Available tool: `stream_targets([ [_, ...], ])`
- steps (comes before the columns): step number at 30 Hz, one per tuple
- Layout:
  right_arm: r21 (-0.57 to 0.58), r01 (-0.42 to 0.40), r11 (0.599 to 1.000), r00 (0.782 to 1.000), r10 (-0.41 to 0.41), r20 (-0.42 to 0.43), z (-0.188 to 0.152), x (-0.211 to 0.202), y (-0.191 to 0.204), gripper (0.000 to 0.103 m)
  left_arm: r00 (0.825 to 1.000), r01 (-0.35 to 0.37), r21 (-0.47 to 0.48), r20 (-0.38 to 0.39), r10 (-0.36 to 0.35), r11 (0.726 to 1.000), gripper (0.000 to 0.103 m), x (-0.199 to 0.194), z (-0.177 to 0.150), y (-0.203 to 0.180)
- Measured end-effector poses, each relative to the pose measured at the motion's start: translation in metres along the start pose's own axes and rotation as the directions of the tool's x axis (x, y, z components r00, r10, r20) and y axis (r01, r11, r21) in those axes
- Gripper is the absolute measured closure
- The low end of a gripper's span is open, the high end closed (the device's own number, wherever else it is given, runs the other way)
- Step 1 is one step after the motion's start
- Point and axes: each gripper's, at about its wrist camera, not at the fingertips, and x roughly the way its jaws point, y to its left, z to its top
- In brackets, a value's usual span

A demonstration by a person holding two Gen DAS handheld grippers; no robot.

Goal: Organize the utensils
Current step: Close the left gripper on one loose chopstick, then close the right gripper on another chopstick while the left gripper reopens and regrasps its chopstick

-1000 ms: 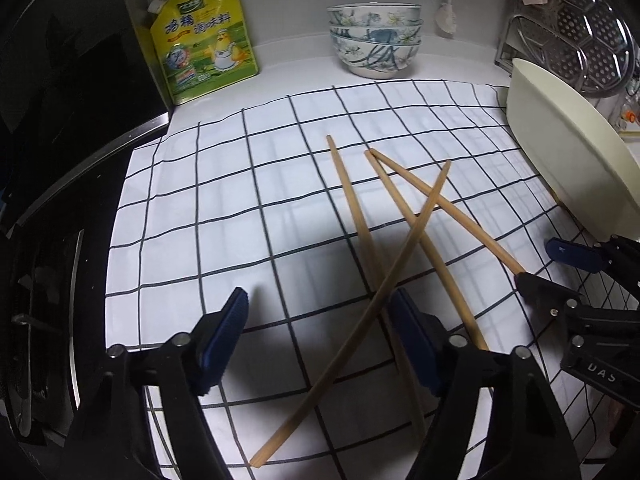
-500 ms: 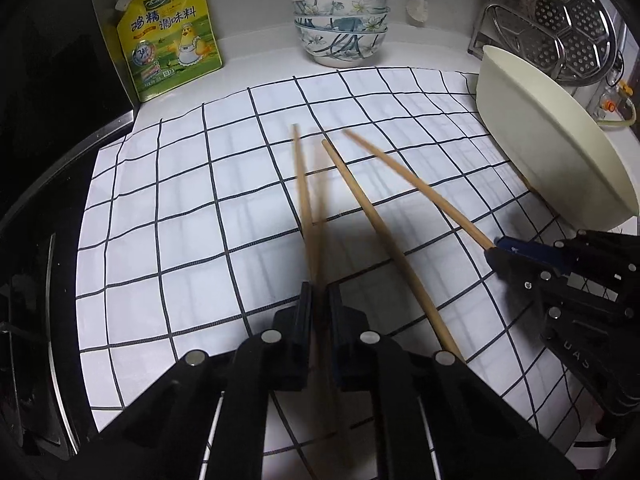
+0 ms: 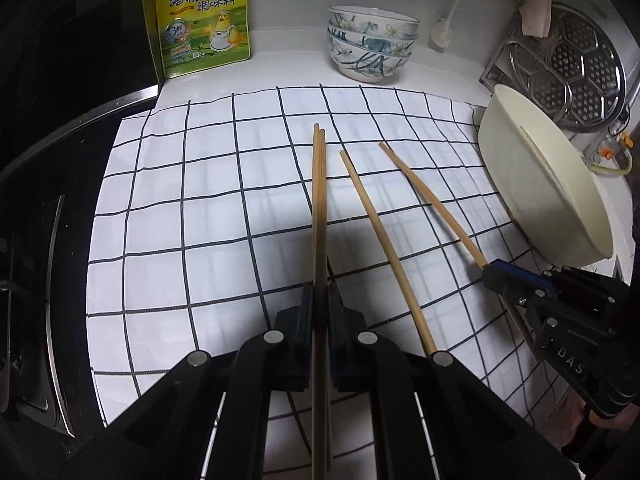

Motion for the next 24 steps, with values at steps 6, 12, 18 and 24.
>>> stream_targets([
  [6,-0.014,-0.006,1.000,1.000,0.006,-0.025,-0.002,0.002,0.002,0.096,0.999,0.000,-0.054,-0.032,-0.002,0.999,0.096,0.006,-0.004,0.006],
  [12,-0.020,-0.008,1.000,0.999,0.008,-0.041,-0.008,0.007,-0.001,0.096,0.999,-0.012,-0.067,-0.042,0.009,0.998,0.096,0.011,-0.011,0.008],
  [18,-0.013,-0.011,1.000,0.999,0.011,-0.051,-0.014,0.012,-0.003,0.096,1.000,-0.022,-0.089,-0.024,0.020,0.996,0.080,0.010,-0.015,0.018],
  [24,-0.009,-0.007,1.000,0.999,0.006,-0.050,-0.016,0.012,-0.003,0.096,0.998,-0.058,-0.069,-0.011,0.057,0.996,0.069,0.011,-0.015,0.020],
])
